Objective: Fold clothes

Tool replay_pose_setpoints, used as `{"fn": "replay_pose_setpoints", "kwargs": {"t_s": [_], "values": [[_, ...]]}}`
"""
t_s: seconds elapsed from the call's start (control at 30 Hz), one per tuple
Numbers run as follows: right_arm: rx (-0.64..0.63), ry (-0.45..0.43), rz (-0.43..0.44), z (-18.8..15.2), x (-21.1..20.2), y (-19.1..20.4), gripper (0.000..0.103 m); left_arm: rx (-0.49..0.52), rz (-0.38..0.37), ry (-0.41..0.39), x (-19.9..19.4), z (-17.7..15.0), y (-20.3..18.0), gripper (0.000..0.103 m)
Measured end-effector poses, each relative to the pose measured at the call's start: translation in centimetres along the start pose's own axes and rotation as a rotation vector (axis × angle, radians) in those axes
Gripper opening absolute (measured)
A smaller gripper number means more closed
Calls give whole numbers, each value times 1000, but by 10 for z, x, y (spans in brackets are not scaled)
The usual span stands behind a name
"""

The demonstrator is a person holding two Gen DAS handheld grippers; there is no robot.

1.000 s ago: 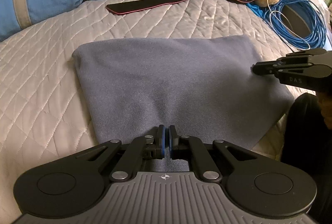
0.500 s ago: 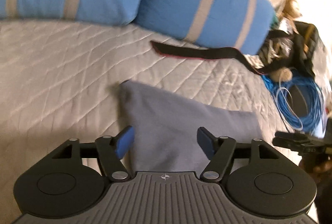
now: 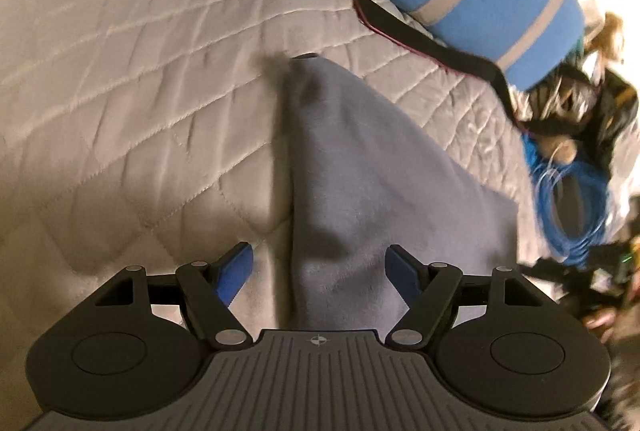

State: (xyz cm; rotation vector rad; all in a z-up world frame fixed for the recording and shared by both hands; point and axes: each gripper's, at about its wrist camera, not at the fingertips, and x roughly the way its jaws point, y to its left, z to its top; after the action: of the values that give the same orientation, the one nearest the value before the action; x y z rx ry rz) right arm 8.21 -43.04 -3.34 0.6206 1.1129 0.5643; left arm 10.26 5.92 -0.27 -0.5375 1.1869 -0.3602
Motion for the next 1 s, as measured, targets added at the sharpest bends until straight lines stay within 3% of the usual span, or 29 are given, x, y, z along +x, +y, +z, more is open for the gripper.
{"fn": "replay_pose_setpoints", "kwargs": {"t_s": [0.13,0.2,0.3,0.5,0.63,0.83,0.9,0.93,0.97,1.0], "values": [[31,18,87,7,3,-14,103,-80,-99,1,0,1,15,71],[54,21,136,10,4,-21,103,-127,-174,40,5,2,22,71],[72,29,189,13,5,-25,102,-126,-181,91,10,2,22,71],[50,55,192,15,8,-22,102,-82,-152,119,10,6,17,72],[57,54,190,17,11,-23,102,-91,-209,122,17,3,16,88],[54,64,192,21,18,-21,102,-144,-338,122,32,-5,20,89],[40,73,193,22,21,-20,101,-148,-354,115,33,-5,20,79],[30,76,188,22,21,-19,95,-160,-336,114,34,-6,20,56],[17,74,163,22,20,-18,73,-170,-298,119,36,-6,21,30],[15,72,128,21,19,-19,55,-175,-287,118,35,-6,21,26]]}}
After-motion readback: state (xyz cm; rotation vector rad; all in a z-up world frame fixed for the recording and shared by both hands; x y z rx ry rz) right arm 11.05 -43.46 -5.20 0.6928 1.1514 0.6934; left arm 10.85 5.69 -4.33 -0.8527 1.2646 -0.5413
